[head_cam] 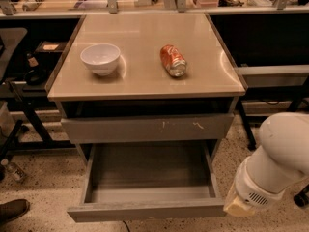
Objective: Close middle drawer
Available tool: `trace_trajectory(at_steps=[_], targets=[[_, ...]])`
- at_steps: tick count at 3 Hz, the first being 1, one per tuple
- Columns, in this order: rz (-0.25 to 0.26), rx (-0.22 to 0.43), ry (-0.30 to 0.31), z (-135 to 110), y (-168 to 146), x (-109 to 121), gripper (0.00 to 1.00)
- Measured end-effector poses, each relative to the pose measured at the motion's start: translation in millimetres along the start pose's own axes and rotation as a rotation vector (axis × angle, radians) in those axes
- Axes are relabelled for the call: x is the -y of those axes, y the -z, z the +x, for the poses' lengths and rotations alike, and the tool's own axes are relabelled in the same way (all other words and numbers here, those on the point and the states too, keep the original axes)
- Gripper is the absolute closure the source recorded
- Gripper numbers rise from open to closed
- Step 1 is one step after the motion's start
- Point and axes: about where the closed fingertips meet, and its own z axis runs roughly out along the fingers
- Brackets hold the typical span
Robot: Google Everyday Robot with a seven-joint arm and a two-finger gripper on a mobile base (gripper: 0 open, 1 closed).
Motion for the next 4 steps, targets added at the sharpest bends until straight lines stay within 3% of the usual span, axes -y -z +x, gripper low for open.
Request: trace_trajectory(at_steps=[1, 2, 3, 4], targets=[[-0.061, 0.007, -0.039, 3.8, -47.3, -3.2, 1.0], [-0.061, 0.007, -0.039, 3.8, -47.3, -3.2, 1.0], [-0.069, 0.015, -0.079, 9.7, -74.9, -5.1, 1.0], [-0.061, 0.057, -0.158, 13.6, -134.8, 12.6, 1.0]])
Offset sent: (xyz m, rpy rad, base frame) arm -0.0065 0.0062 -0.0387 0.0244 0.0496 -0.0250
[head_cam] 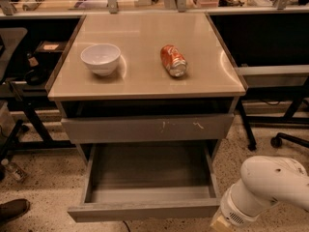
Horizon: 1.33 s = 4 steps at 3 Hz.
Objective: Close middle drawer
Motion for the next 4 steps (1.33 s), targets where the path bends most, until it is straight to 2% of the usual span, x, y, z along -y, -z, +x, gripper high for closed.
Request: trace_trajectory(at_steps=[1, 2, 3, 4], targets=[[-0.001, 0.0, 0.0, 0.1, -0.6, -0.1, 1.0], [-0.005, 0.035, -0.012, -3.8, -29.2, 5.0, 1.0], [-0.05, 0.103, -0.046, -13.9, -103.5, 25.5, 1.0], [-0.06, 0.103, -0.049, -13.0, -108.4, 23.9, 1.0]])
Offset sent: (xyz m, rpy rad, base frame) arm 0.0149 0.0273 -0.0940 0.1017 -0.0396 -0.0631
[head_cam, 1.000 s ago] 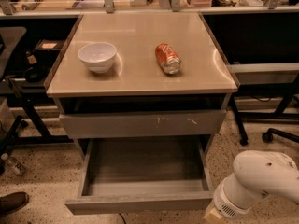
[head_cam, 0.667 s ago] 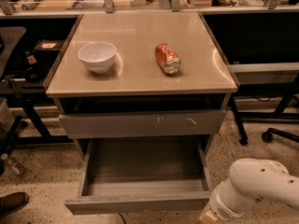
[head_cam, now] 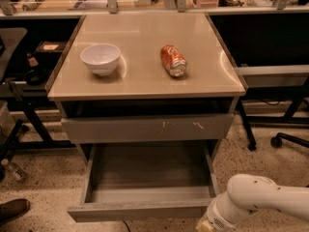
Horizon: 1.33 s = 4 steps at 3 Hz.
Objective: Close middle drawer
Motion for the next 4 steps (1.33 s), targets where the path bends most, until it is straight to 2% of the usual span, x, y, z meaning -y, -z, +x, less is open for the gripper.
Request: trace_trajectory(at_steps=[1, 2, 3, 4], targets=[[0.008, 0.023, -0.034, 1.1, -13.5, 2.5, 1.0], [0.048, 0.086, -0.082, -5.3, -28.3, 17.9, 1.0], [0.076, 0.135, -0.101, -15.1, -36.8, 33.5, 1.0], [0.103, 0.169, -0.094, -25.3, -33.0, 43.9, 1.0]])
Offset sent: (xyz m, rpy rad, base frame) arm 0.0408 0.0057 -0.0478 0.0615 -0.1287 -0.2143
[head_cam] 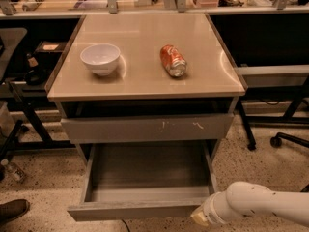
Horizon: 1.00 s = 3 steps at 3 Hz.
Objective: Close middle drawer
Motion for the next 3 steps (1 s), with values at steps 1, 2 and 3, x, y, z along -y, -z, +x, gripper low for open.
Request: trace_trajectory(at_steps=[1, 2, 3], targets=[[0.014, 0.025, 0.011, -9.0, 2.2, 5.1, 1.0], [0.014, 0.025, 0.011, -9.0, 2.2, 5.1, 0.82], [0.014, 0.025, 0.011, -9.0, 2.2, 5.1, 0.58]])
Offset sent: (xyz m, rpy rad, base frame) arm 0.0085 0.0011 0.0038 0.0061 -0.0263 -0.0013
